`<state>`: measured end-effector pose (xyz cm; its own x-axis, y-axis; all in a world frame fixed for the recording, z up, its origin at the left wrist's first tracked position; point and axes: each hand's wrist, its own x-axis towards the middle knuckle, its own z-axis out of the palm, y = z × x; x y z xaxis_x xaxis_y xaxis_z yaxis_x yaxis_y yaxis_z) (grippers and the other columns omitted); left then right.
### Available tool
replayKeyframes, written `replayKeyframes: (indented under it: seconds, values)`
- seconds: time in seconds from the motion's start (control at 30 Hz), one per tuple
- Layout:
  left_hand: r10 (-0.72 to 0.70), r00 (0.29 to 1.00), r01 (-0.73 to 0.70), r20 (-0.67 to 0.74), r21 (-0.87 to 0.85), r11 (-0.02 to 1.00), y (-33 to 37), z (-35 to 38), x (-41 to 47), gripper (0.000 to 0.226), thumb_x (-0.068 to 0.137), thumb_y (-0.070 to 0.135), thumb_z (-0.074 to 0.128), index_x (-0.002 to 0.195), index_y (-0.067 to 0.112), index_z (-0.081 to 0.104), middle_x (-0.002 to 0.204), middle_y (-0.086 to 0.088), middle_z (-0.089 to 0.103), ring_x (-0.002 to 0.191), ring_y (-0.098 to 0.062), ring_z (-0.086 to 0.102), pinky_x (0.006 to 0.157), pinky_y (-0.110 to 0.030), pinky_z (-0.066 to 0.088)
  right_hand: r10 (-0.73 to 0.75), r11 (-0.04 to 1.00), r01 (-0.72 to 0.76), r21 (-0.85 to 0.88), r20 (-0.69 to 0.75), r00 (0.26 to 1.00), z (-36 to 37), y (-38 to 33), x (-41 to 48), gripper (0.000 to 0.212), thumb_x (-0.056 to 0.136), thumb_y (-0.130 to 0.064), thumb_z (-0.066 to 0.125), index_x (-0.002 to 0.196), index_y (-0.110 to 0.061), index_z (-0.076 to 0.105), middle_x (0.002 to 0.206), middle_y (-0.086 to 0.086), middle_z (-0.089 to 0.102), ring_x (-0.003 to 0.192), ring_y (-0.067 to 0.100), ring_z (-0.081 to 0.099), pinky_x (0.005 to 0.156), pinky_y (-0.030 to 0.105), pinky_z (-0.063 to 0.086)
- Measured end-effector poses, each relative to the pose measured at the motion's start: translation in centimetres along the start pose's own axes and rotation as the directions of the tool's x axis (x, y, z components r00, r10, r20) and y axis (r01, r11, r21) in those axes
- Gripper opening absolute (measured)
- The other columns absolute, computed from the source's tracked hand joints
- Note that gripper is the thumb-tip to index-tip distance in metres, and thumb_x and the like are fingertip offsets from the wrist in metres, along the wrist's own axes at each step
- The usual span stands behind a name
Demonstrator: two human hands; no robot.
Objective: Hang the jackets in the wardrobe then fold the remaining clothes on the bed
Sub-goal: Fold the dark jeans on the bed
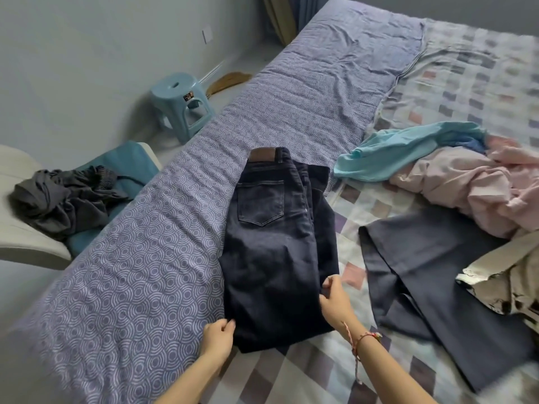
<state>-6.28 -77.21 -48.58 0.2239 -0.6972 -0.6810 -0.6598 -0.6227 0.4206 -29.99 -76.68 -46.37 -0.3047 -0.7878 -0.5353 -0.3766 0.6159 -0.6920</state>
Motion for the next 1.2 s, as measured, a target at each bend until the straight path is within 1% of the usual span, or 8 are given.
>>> replayKeyframes:
  seconds: [0.33, 0.47, 0.6, 0.67, 0.73, 0.83, 1.07, 1.2]
  values:
    - [0.051, 0.993, -0.038, 0.11, -0.112, 0.993, -0.6, 0.7, 0.6, 0.048, 0.094, 0.015, 0.053, 0.049, 0.013, 0.036, 0.042, 0.005, 0.035, 0.045, -0.011, 0.032, 0.045, -0.029, 0.022, -0.23, 0.741, 0.331, -0.584, 0.243, 0.943, 1.7, -3.2, -1.9, 0.038, 0.082, 0.002, 0.044, 0.06, -0.021, 0.023, 0.07, -0.009, 0.02, 0.077, 0.027, 0.044, 0.061, 0.028, 0.029]
    - [0.149, 0.988, -0.14, -0.045, 0.149, 0.979, 0.5, -0.1, 0.3, 0.054, 0.093, 0.021, 0.054, 0.047, 0.015, 0.027, 0.046, 0.003, 0.03, 0.046, -0.008, 0.029, 0.044, -0.023, 0.018, -0.453, 0.528, 0.467, -0.709, 0.229, 0.861, 2.3, -5.3, -2.9, 0.057, 0.013, -0.007, 0.077, 0.034, -0.017, 0.026, 0.039, -0.004, 0.024, 0.036, 0.015, 0.046, 0.036, 0.02, 0.013]
    - [0.183, 0.976, -0.202, -0.115, -0.179, 0.963, 2.3, -2.5, -1.9, 0.051, 0.091, 0.009, 0.057, 0.046, 0.015, 0.033, 0.034, 0.01, 0.025, 0.037, -0.007, 0.024, 0.041, -0.031, 0.018, -0.589, 0.745, 0.59, -0.312, 0.11, 0.801, -0.3, -6.0, -2.6, 0.023, 0.044, 0.011, 0.061, 0.044, -0.01, 0.053, 0.046, 0.002, 0.052, 0.045, 0.018, 0.049, 0.046, 0.023, 0.024]
    - [0.184, 0.983, -0.169, -0.025, -0.532, 0.83, 4.2, -5.0, -3.3, 0.037, 0.094, 0.008, 0.052, 0.058, 0.011, 0.043, 0.037, 0.009, 0.025, 0.031, -0.005, 0.021, 0.031, -0.027, 0.017, -0.332, 0.932, 0.328, 0.152, -0.003, 0.943, -2.4, -7.6, -2.4, 0.016, 0.067, 0.008, 0.053, 0.06, -0.003, 0.062, 0.06, 0.009, 0.055, 0.059, 0.017, 0.051, 0.05, 0.025, 0.032]
    - [0.248, 0.962, -0.07, 0.115, -0.771, 0.633, 7.0, -8.7, -5.4, 0.03, 0.096, 0.009, 0.047, 0.066, 0.012, 0.043, 0.046, 0.007, 0.026, 0.029, 0.0, 0.02, 0.028, -0.013, 0.017, -0.13, 0.845, 0.004, 0.534, 0.197, 0.972, -5.2, -9.4, -2.5, 0.018, 0.078, 0.005, 0.049, 0.079, 0.002, 0.066, 0.076, 0.017, 0.056, 0.071, 0.026, 0.052, 0.058, 0.028, 0.041]
    - [0.432, 0.886, -0.101, 0.167, -0.841, 0.531, 12.2, -14.5, -9.6, 0.03, 0.096, 0.012, 0.044, 0.067, 0.014, 0.04, 0.052, 0.005, 0.027, 0.029, 0.001, 0.02, 0.027, -0.011, 0.017, -0.085, 0.754, -0.2, 0.625, 0.395, 0.915, -9.5, -13.1, -4.3, 0.031, 0.091, 0.001, 0.038, 0.084, 0.009, 0.067, 0.074, 0.02, 0.066, 0.066, 0.028, 0.065, 0.059, 0.029, 0.054]
    - [0.726, 0.687, -0.532, -0.04, -0.707, 0.465, 22.8, -25.3, -20.8, 0.018, 0.096, 0.013, 0.044, 0.079, 0.007, 0.048, 0.051, 0.003, 0.026, 0.031, 0.0, 0.023, 0.03, -0.013, 0.02, -0.294, 0.464, 0.079, 0.882, 0.069, 0.953, -20.8, -24.1, -13.8, 0.059, 0.092, -0.011, 0.035, 0.039, -0.007, 0.061, 0.038, 0.002, 0.052, 0.033, 0.011, 0.05, 0.04, 0.013, 0.039]
    - [0.761, 0.633, -0.595, -0.142, -0.718, 0.361, 26.2, -28.3, -26.0, 0.024, 0.097, 0.016, 0.044, 0.08, 0.009, 0.058, 0.061, 0.0, 0.024, 0.034, -0.001, 0.022, 0.032, -0.014, 0.02, -0.449, 0.435, 0.247, 0.866, -0.029, 0.893, -26.1, -28.4, -20.0, 0.031, 0.062, -0.042, 0.072, 0.056, -0.013, 0.064, 0.053, 0.001, 0.056, 0.048, 0.014, 0.051, 0.055, 0.024, 0.035]
